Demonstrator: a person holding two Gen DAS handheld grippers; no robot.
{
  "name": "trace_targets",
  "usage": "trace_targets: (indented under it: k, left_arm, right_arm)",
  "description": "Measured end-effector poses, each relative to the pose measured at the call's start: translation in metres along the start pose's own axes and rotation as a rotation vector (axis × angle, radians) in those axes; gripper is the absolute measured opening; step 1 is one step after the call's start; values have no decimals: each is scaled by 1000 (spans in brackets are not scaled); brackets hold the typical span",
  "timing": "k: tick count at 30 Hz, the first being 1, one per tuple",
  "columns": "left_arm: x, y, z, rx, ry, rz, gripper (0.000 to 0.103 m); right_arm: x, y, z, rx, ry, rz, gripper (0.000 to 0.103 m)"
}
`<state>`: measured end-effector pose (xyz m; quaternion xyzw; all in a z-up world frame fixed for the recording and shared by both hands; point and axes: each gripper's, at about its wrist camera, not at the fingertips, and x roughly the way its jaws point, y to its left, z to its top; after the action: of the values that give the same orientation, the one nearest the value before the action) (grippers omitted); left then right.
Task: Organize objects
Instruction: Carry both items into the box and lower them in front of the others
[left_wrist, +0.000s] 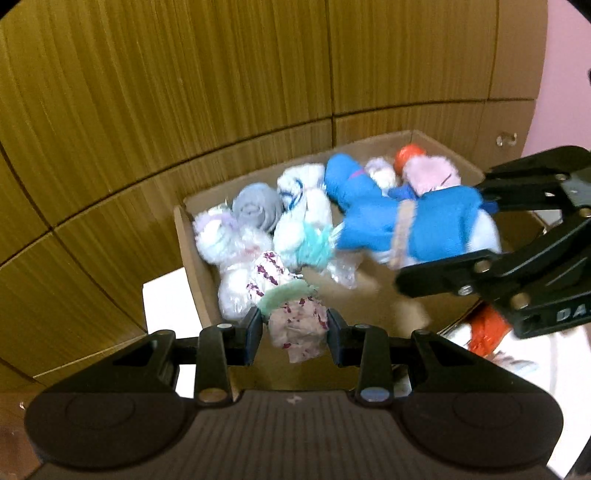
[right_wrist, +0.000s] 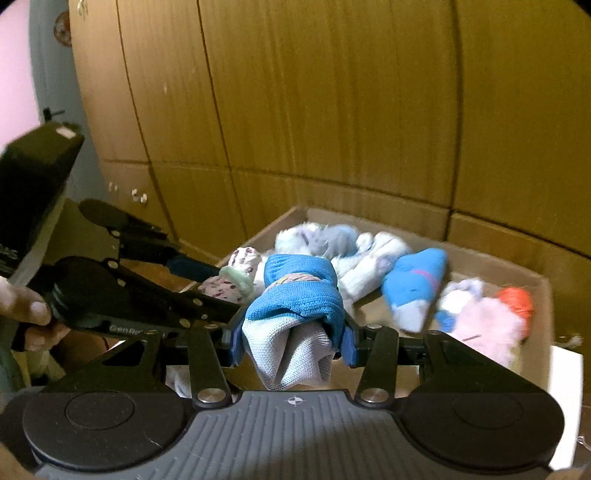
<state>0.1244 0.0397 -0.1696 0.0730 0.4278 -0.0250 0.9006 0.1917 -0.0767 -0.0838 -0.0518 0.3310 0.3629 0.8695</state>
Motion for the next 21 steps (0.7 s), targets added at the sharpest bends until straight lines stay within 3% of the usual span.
trace_targets:
  k: [7, 21]
  left_arm:
    - [10, 2, -7, 25, 39, -6, 34]
    - [17, -4, -12, 74, 79, 35, 34]
  right_arm:
    - [35, 3, -1, -12, 67, 14, 54]
    - [50, 14, -4, -55, 138, 24, 55]
